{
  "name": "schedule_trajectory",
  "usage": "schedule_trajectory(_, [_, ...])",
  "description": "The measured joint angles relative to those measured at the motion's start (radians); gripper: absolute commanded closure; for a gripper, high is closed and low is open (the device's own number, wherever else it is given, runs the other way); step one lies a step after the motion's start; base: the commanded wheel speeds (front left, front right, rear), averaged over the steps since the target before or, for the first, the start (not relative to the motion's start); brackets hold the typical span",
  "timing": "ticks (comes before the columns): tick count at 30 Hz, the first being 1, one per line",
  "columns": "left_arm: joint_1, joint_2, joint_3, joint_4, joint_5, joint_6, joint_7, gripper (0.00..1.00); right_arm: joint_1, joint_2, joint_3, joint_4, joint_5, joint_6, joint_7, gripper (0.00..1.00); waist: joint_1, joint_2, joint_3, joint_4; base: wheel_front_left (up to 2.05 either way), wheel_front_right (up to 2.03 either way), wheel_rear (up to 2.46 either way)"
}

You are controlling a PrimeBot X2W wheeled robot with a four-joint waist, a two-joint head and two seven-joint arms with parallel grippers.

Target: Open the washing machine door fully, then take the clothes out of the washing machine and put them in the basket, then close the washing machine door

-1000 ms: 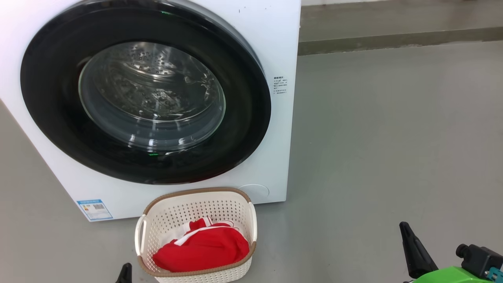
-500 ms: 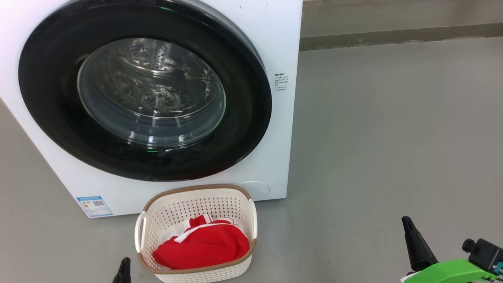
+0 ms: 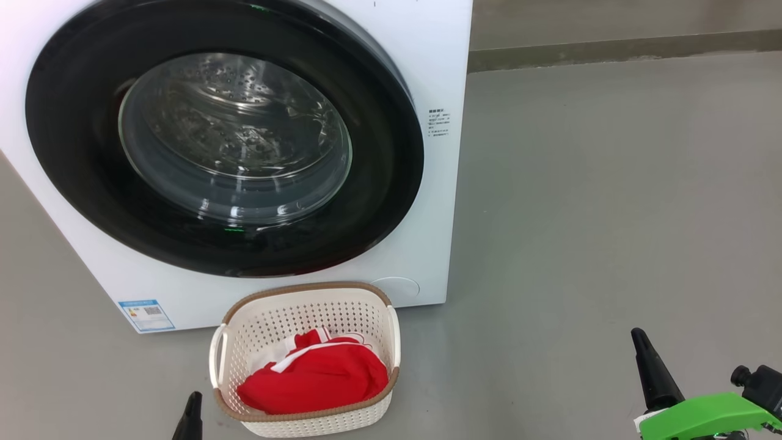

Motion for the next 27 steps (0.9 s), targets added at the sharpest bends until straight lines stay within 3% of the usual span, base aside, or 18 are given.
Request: schedule_trajectory(27, [-0.039, 0.002, 0.006, -0.005, -0.295, 0.000, 0.071, 1.00, -0.041, 0.005, -0.035, -0.004, 0.256, 0.000, 0.077, 1.00, 0.0000, 0.0000, 0.023, 0.005, 0.00, 0.00, 0.00])
